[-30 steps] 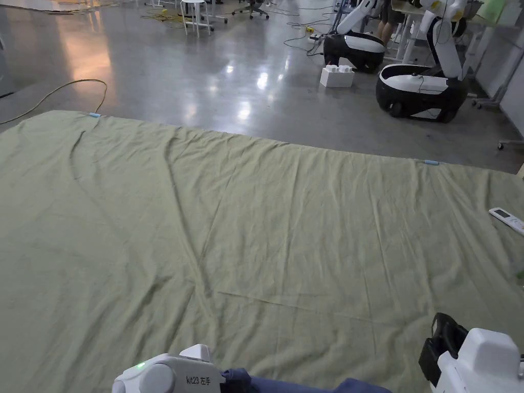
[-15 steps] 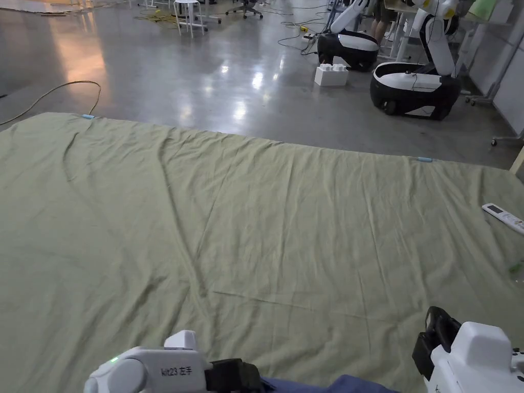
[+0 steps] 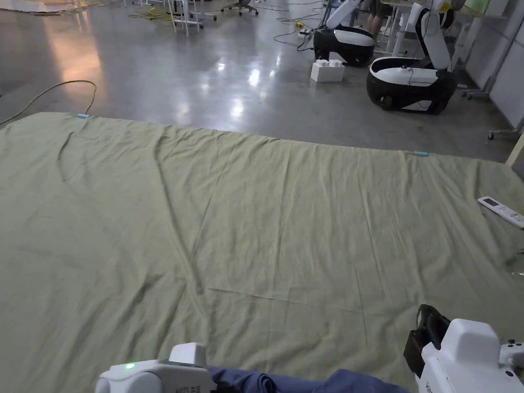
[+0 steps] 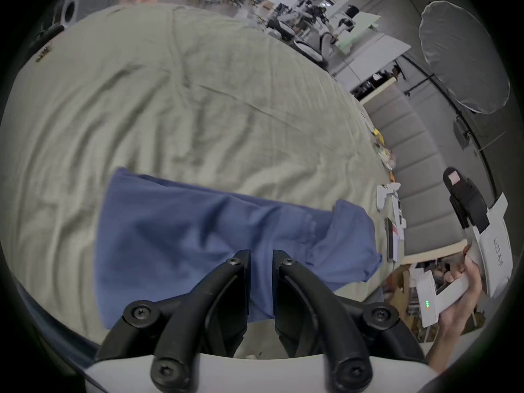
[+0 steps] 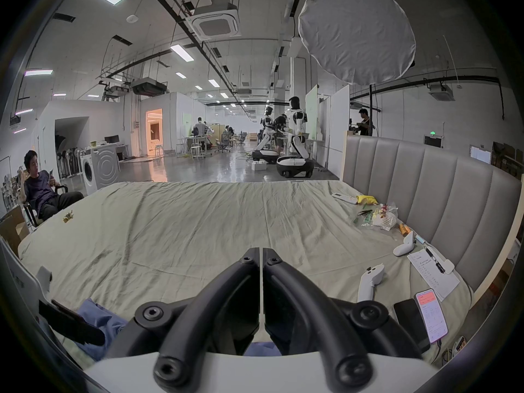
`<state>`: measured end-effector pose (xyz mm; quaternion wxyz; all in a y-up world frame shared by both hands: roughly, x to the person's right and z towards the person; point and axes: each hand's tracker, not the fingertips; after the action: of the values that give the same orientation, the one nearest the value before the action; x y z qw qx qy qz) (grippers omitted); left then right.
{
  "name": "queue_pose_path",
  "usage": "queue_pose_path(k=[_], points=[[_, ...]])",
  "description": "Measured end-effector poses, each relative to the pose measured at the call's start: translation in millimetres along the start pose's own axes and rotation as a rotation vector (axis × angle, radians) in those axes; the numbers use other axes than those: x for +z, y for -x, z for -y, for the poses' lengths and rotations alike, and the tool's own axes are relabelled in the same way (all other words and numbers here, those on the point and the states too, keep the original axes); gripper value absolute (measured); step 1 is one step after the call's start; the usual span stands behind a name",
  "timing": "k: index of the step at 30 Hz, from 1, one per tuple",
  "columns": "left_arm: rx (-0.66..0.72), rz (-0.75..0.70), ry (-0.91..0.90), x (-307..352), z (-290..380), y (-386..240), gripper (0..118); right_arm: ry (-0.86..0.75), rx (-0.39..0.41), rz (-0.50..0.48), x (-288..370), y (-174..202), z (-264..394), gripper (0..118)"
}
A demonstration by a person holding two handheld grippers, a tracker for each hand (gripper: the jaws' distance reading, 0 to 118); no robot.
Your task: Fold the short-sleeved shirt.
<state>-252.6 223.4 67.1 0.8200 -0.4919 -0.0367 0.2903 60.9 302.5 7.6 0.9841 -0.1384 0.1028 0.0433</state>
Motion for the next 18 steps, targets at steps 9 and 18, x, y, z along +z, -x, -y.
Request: queue_pose_path(k=[9,18], points=[[-0.001,0.022,-0.002,-54,2,-26,16,0.001,0.013,0.009,2,-2,1,3],[0.0,0.024,-0.005,-63,6,-22,24,-0.003,0.025,-0.004,2,3,-1,3]])
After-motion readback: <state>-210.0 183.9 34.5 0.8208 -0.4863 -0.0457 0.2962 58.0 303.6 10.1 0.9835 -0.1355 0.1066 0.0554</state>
